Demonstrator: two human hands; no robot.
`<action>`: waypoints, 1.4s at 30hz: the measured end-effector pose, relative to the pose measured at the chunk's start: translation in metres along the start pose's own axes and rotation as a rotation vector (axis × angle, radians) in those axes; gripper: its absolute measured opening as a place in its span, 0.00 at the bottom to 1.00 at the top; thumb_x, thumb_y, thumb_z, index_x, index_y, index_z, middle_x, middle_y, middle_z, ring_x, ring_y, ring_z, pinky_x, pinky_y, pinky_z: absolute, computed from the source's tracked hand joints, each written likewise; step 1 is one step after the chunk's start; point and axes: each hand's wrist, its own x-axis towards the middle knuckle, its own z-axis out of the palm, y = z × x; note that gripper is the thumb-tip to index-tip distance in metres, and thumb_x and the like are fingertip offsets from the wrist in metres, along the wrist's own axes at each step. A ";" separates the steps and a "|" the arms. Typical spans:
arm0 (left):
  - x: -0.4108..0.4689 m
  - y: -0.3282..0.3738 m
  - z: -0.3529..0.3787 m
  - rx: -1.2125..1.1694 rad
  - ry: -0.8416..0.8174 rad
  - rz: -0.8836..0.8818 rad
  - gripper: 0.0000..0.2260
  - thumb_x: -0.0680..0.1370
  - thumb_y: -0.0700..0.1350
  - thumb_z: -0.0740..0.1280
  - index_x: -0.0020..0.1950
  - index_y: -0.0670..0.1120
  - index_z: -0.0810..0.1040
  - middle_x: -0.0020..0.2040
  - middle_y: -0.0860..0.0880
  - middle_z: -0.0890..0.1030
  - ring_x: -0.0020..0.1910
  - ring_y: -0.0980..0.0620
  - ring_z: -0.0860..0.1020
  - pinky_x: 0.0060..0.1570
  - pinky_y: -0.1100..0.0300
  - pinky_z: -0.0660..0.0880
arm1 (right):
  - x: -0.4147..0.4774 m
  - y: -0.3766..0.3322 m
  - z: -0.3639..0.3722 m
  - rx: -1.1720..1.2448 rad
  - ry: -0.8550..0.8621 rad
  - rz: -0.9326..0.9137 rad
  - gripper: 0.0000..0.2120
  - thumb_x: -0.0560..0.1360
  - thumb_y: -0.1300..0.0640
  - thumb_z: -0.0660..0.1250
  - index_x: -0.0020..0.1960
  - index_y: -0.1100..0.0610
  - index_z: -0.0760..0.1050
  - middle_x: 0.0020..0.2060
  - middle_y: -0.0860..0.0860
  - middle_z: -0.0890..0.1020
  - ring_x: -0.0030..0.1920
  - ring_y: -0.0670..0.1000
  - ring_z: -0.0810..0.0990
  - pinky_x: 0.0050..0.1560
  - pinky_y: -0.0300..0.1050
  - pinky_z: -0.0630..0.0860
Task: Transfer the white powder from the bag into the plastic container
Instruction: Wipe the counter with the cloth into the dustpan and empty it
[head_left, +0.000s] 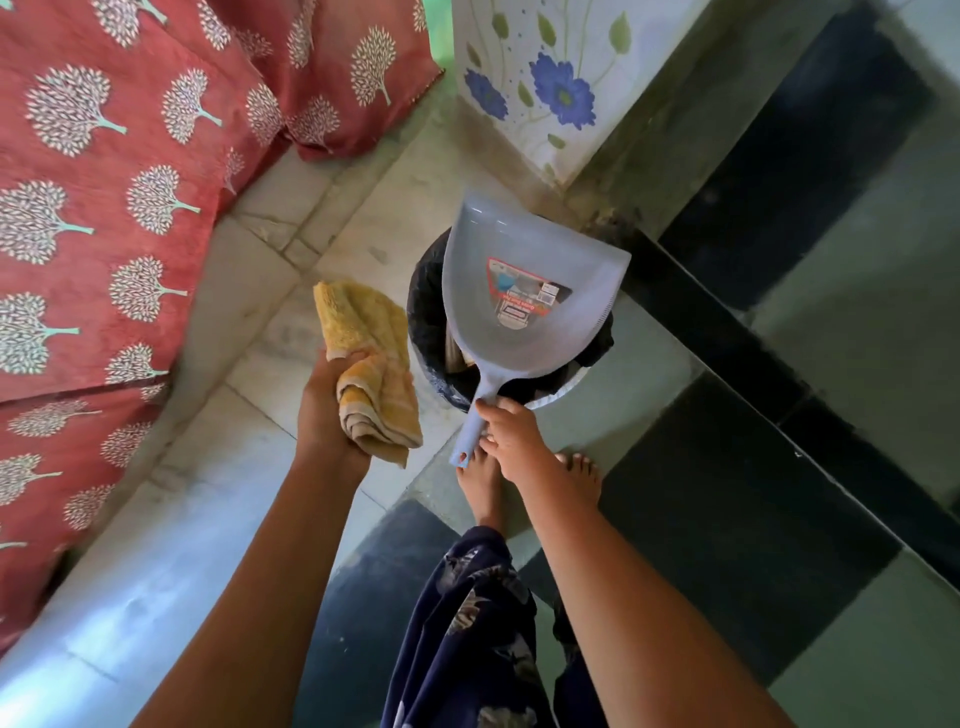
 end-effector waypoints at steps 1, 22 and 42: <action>0.001 0.000 -0.001 -0.030 -0.007 -0.005 0.19 0.81 0.53 0.49 0.57 0.41 0.72 0.49 0.42 0.76 0.40 0.50 0.76 0.39 0.59 0.80 | -0.003 -0.003 0.001 -0.040 0.037 0.013 0.17 0.78 0.59 0.62 0.64 0.63 0.71 0.54 0.62 0.78 0.60 0.63 0.77 0.59 0.53 0.74; -0.360 0.019 0.156 0.086 -0.911 -0.055 0.21 0.46 0.50 0.82 0.33 0.41 0.86 0.33 0.41 0.85 0.35 0.51 0.85 0.33 0.60 0.81 | -0.415 -0.097 -0.157 0.027 0.273 -0.818 0.19 0.79 0.57 0.60 0.69 0.58 0.69 0.67 0.52 0.73 0.67 0.50 0.71 0.62 0.39 0.66; -0.600 -0.177 0.463 0.775 -0.823 0.339 0.07 0.78 0.39 0.55 0.47 0.41 0.72 0.37 0.40 0.78 0.40 0.43 0.75 0.39 0.50 0.72 | -0.655 -0.009 -0.525 0.299 0.713 -1.301 0.23 0.77 0.62 0.63 0.71 0.59 0.64 0.66 0.53 0.73 0.66 0.51 0.72 0.68 0.45 0.66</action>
